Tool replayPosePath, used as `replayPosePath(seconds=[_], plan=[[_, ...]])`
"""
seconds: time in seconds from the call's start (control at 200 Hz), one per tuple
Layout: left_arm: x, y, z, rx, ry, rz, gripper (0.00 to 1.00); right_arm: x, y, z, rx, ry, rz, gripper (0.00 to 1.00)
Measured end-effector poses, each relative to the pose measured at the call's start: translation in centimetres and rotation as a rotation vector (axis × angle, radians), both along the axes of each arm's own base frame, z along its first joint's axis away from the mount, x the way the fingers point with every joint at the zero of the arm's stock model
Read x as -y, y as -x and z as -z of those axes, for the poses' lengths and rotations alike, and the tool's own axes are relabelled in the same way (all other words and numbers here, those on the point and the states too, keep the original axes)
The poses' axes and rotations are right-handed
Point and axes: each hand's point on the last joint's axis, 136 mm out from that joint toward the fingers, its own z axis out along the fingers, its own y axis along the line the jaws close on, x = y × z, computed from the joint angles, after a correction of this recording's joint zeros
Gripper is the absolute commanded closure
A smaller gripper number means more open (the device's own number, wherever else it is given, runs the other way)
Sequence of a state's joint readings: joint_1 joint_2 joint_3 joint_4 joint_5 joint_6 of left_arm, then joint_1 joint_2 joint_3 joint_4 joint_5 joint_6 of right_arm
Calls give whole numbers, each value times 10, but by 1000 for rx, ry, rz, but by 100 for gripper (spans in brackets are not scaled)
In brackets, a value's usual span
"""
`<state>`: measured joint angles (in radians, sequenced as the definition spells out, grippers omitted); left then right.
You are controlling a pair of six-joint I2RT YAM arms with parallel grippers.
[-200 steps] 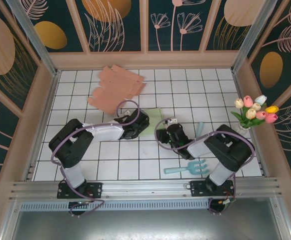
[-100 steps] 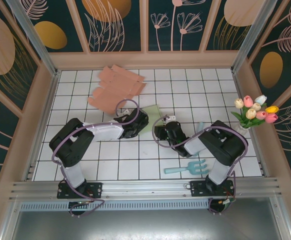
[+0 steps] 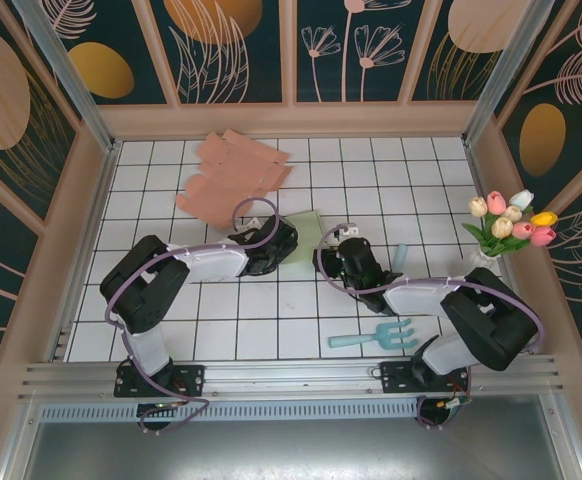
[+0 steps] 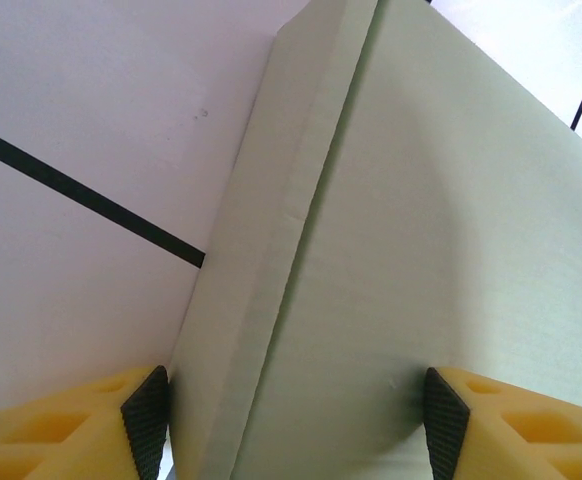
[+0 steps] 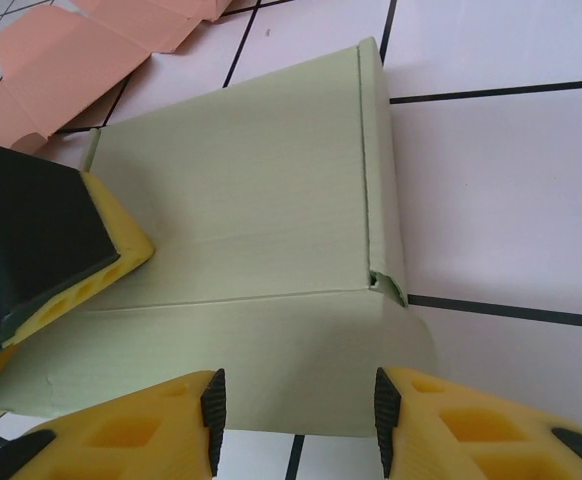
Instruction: Fold the paper box
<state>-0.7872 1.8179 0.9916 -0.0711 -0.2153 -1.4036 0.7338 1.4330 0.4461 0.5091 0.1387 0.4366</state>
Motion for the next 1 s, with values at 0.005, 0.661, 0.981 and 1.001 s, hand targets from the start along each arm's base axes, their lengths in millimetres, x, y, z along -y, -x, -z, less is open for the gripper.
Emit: replayPosePath(seconds=[0.005,0.661,0.981,1.001], plan=[[0,0,0,0,0,0,33,0,0,0,0,0,0,56],[0,0,0,0,-1,4,34,7,-13,31,-90,34,30,51],[0,0,0,0,-1,4,34,0,-13,34,-114,0,-14,61],[0,0,0,0,-1,4,34,0,-13,34,-115,-2,-15,62]])
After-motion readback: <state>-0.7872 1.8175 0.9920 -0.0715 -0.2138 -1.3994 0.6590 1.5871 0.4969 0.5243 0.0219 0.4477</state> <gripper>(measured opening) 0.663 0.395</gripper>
